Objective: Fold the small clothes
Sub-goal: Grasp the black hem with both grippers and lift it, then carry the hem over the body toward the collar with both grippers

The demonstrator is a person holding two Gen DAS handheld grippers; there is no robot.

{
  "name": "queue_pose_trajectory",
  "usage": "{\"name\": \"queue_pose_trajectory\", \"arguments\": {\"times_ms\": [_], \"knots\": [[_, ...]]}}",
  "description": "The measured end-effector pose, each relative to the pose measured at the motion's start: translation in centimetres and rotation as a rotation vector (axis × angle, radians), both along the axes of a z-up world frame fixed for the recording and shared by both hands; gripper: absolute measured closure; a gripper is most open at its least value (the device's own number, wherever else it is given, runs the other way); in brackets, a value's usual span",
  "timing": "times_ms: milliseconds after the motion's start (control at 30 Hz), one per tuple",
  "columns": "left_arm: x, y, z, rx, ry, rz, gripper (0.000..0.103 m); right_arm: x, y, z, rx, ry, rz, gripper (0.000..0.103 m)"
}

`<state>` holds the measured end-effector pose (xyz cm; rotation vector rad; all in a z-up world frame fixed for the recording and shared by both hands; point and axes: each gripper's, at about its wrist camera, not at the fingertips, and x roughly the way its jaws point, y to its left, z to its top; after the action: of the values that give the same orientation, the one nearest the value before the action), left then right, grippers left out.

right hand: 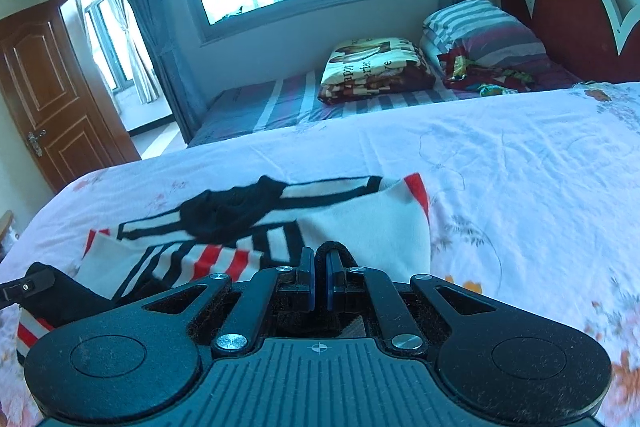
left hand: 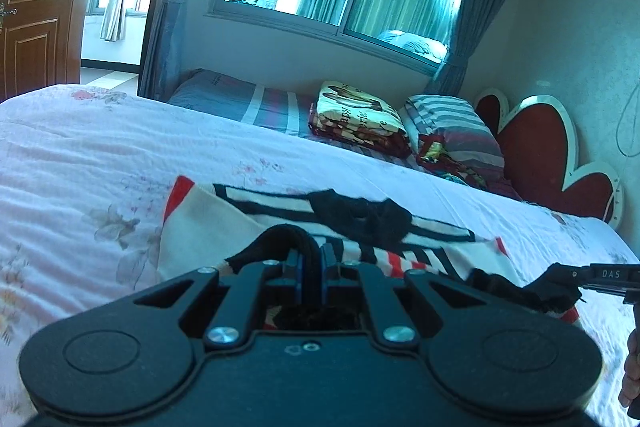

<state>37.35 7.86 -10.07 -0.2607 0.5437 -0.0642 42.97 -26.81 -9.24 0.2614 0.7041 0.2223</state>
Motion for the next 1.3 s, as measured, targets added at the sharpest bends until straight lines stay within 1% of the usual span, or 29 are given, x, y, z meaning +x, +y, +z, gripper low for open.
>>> {"name": "queue_pose_trajectory", "arguments": {"times_ms": [133, 367, 533, 633, 700, 733, 800, 833, 900, 967, 1000, 1033, 1067, 1100, 1133, 1200, 1233, 1267, 1300], "knots": [[3.2, 0.9, -0.8, -0.033, 0.03, 0.05, 0.096, 3.4, -0.5, -0.8, 0.036, 0.028, -0.016, 0.099], [7.0, 1.6, -1.9, -0.047, 0.059, 0.103, 0.096, 7.9, 0.5, -1.8, 0.029, 0.04, -0.014, 0.099], [9.5, 2.0, -2.8, -0.053, 0.105, 0.127, 0.096, 10.7, 0.6, -3.6, 0.042, 0.096, -0.028, 0.099], [10.8, 1.9, -3.5, -0.043, 0.164, 0.121, 0.096, 12.2, 0.3, -4.8, 0.072, 0.148, -0.035, 0.098], [11.4, 2.1, -3.9, -0.045, 0.186, 0.127, 0.093, 12.9, -0.3, -5.4, 0.104, 0.164, -0.062, 0.098], [11.7, 2.4, -3.9, -0.047, 0.185, 0.141, 0.089, 13.3, -0.6, -5.5, 0.12, 0.172, -0.068, 0.098], [12.2, 2.7, -4.0, -0.056, 0.191, 0.149, 0.087, 13.8, -1.1, -5.4, 0.12, 0.171, -0.091, 0.098], [12.4, 2.7, -4.0, -0.047, 0.193, 0.154, 0.083, 14.1, -1.2, -5.3, 0.108, 0.167, -0.095, 0.098], [12.6, 2.9, -3.7, -0.018, 0.182, 0.169, 0.069, 14.7, -1.6, -5.0, 0.094, 0.168, -0.098, 0.098], [12.6, 3.2, -3.2, -0.004, 0.177, 0.2, 0.021, 14.9, -1.9, -4.8, 0.078, 0.159, -0.095, 0.097], [12.5, 3.2, -2.8, 0.019, 0.163, 0.224, 0.015, 14.9, -2.1, -4.6, 0.064, 0.148, -0.094, 0.086], [12.3, 3.3, -2.5, 0.038, 0.147, 0.222, 0.014, 14.8, -2.3, -4.5, 0.056, 0.138, -0.094, 0.051], [12.2, 3.3, -2.4, 0.05, 0.145, 0.203, 0.014, 14.5, -2.5, -4.4, 0.054, 0.124, -0.09, 0.027], [12.2, 3.4, -2.3, 0.062, 0.158, 0.177, 0.014, 14.3, -2.6, -4.3, 0.056, 0.106, -0.075, 0.011], [12.2, 3.4, -2.4, 0.073, 0.17, 0.16, 0.014, 14.2, -2.6, -4.3, 0.051, 0.105, -0.051, 0.011], [12.0, 3.4, -2.7, 0.098, 0.186, 0.121, 0.014, 14.2, -1.9, -4.7, 0.009, 0.123, -0.009, 0.011], [12.0, 3.3, -3.0, 0.112, 0.195, 0.101, 0.016, 14.1, -1.4, -5.1, -0.012, 0.129, 0.012, 0.011], [12.0, 3.1, -3.4, 0.124, 0.21, 0.082, 0.022, 14.1, -1.0, -5.4, -0.035, 0.138, 0.029, 0.011], [12.0, 3.0, -3.8, 0.127, 0.227, 0.065, 0.025, 14.0, -0.6, -5.9, -0.057, 0.144, 0.046, 0.012]]}}
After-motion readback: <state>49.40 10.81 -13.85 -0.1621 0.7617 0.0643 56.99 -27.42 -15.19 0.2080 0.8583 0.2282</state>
